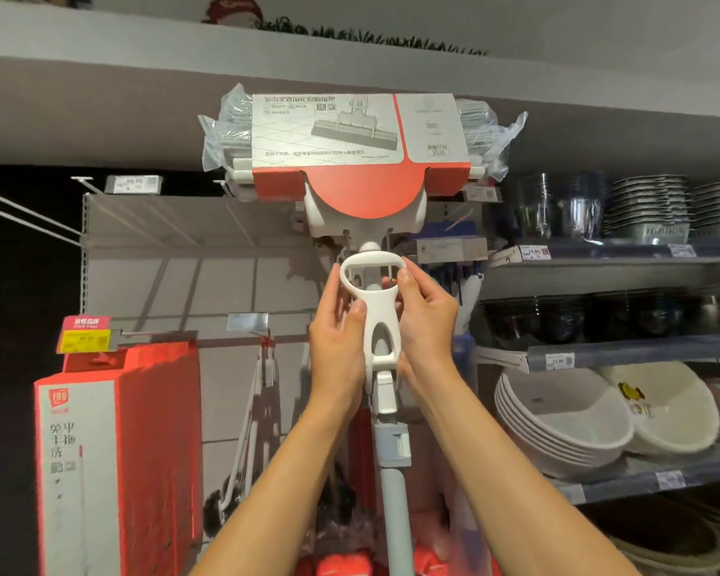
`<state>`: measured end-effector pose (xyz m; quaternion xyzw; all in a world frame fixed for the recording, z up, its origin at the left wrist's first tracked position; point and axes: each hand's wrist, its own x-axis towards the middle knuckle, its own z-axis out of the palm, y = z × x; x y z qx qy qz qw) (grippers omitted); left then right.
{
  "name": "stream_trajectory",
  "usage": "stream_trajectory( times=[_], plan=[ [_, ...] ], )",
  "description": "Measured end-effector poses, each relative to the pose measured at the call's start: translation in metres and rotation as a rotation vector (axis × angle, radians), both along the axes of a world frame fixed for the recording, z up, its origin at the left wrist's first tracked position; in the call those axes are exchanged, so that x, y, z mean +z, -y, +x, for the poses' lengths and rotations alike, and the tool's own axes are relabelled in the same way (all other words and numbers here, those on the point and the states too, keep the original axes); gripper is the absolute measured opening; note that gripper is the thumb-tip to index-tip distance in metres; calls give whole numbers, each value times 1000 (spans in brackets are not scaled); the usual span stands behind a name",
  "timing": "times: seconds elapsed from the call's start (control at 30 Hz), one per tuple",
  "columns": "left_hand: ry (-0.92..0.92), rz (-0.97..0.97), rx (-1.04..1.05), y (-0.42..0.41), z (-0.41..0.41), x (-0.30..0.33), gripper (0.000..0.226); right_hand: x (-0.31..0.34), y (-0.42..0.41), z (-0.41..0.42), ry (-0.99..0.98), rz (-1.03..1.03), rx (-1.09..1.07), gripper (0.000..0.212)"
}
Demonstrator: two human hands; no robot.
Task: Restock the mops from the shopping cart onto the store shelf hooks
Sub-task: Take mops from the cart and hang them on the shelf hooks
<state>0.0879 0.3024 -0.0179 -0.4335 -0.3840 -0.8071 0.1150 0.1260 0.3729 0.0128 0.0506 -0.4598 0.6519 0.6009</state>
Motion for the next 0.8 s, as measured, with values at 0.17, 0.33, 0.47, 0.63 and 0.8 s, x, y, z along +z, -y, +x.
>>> stream_trajectory(
  times=[0.17, 0.33, 0.47, 0.63, 0.8],
  plan=[
    [-46, 20, -30, -17, -33, 35, 52, 31, -19, -27, -4, 50, 31, 25],
    [-92, 51, -51, -35, -65, 70, 47, 64, -46, -63, -2, 46, 59, 19],
    [-102, 47, -65, -57, -97, 93, 49, 90, -68, -90, -6, 44, 81, 19],
    [-115, 60, -5, -85, -129, 117, 50, 112, -97, -118, 4, 37, 119, 16],
    [-115, 65, 33, -114, -155, 134, 47, 127, -126, -143, 27, 37, 167, 14]
  ],
)
